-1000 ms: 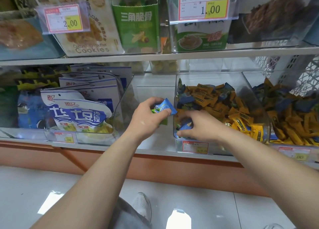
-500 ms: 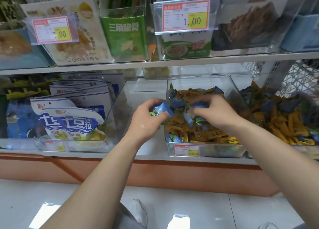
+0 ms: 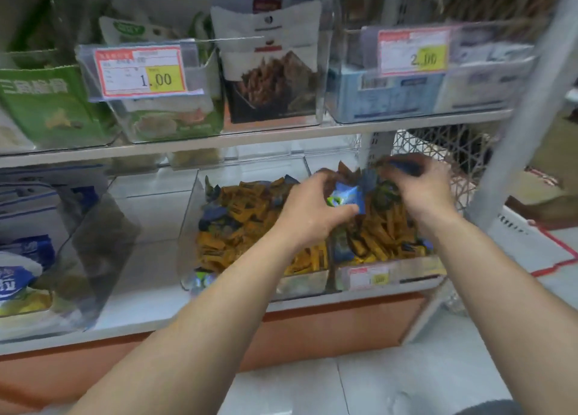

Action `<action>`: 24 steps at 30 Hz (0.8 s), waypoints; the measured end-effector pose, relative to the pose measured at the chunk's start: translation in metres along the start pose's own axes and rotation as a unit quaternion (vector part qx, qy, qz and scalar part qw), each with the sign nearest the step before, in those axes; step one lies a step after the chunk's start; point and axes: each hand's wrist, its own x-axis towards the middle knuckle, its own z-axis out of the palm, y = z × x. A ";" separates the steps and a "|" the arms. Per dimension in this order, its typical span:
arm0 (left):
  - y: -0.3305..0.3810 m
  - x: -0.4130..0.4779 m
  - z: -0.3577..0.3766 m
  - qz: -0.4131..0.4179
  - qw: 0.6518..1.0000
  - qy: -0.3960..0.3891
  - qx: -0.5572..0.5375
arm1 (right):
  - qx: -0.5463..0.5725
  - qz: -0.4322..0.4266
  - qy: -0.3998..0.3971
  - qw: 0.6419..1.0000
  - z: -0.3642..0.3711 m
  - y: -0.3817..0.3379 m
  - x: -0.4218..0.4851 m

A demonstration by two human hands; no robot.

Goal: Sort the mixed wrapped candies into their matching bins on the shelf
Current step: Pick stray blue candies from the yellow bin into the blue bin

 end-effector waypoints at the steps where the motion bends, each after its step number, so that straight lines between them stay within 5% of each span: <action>1: 0.003 0.010 0.010 0.013 0.999 -0.016 0.034 | -0.025 -0.003 0.013 1.000 -0.008 0.006 0.004; 4: 0.005 0.040 0.048 0.023 0.976 -0.091 0.196 | -0.108 -0.009 -0.019 0.994 -0.031 0.029 0.014; 8: -0.004 0.055 0.062 0.043 0.898 -0.141 0.415 | -0.261 -0.007 -0.164 0.951 -0.030 0.050 0.013; 11: -0.007 0.048 0.048 0.055 0.935 -0.134 0.324 | -0.369 -0.028 -0.229 0.900 -0.026 0.046 0.012; 14: -0.009 0.025 0.010 0.053 0.967 -0.097 0.228 | -0.420 -0.075 -0.205 0.881 -0.018 0.027 0.009; 20: -0.058 -0.053 -0.096 -0.015 0.970 -0.003 0.242 | -0.279 -0.137 -0.261 0.914 0.041 -0.020 -0.036; 24: -0.091 -0.082 -0.135 -0.106 0.953 0.082 0.273 | -0.206 -0.148 -0.380 0.890 0.099 -0.039 -0.086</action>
